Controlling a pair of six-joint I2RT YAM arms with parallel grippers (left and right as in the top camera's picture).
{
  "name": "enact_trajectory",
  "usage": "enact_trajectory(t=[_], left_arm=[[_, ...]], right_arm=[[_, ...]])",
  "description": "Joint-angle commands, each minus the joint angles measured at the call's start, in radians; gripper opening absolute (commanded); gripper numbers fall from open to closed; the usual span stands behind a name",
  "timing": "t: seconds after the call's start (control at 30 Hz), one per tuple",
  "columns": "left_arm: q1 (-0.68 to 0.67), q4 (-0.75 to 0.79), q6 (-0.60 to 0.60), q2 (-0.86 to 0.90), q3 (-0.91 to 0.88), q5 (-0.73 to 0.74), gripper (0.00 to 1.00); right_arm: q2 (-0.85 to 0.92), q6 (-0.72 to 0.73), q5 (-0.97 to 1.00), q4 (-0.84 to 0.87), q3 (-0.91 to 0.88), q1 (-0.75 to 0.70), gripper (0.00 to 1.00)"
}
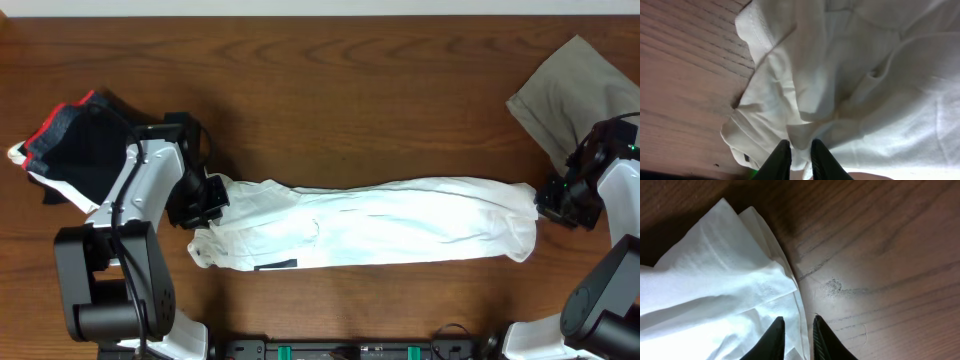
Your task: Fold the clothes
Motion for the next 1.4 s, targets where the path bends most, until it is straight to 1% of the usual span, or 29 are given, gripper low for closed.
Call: enact_trajectory(t=[0.0,0.03,0.07,0.1,0.13,0.17,0.23,0.3,0.43,0.7,0.83,0.97,1.1,1.27,1.37], left_arm=[[0.003,0.011,-0.010,-0.005,-0.016,-0.039,0.17],[0.003,0.015,-0.022,-0.005,-0.018,-0.052,0.17],[0.003,0.017,-0.034,-0.005,-0.019,-0.063,0.17],[0.003,0.021,-0.039,-0.005,-0.019,-0.068,0.17],[0.003,0.027,-0.039,-0.005,-0.019,-0.068,0.17],[0.003,0.031,-0.039,-0.005,-0.019,-0.068,0.17],[0.003,0.035,-0.039,-0.005,-0.019,-0.068,0.17],[0.003,0.038,-0.039,-0.005,-0.019,-0.068,0.17],[0.003,0.049,-0.040,-0.005,-0.019,-0.068,0.17],[0.003,0.076,-0.058,-0.005,-0.019,-0.068,0.17],[0.003,0.080,-0.058,-0.005,-0.019,-0.068,0.17],[0.003,0.083,-0.058,-0.005,-0.019,-0.068,0.17],[0.003,0.083,-0.058,-0.005,-0.019,-0.068,0.17],[0.003,0.090,-0.058,-0.005,-0.019,-0.068,0.17],[0.003,0.095,-0.058,-0.005,-0.019,-0.068,0.17]], right_arm=[[-0.002,0.005,0.005,0.000,-0.006,-0.007,0.19],[-0.002,0.005,-0.002,0.003,-0.006,-0.007,0.20],[-0.002,0.005,-0.009,0.006,-0.006,-0.007,0.23],[-0.002,0.005,-0.010,0.008,-0.006,-0.007,0.29],[-0.002,0.005,-0.009,0.011,-0.006,-0.006,0.37],[-0.002,0.005,-0.010,0.012,-0.006,-0.006,0.40],[-0.002,0.005,-0.010,0.012,-0.006,-0.006,0.41],[-0.002,0.005,-0.010,0.013,-0.006,-0.006,0.41],[0.006,0.005,-0.014,0.031,-0.008,-0.006,0.36],[0.059,0.005,-0.051,0.046,-0.037,-0.006,0.36],[0.067,0.005,-0.058,0.093,-0.075,-0.006,0.35],[0.067,0.005,-0.058,0.132,-0.088,-0.006,0.29],[0.068,0.005,-0.058,0.148,-0.089,-0.006,0.28],[0.068,0.005,-0.058,0.166,-0.091,-0.006,0.23],[0.068,0.005,-0.058,0.170,-0.093,-0.006,0.23]])
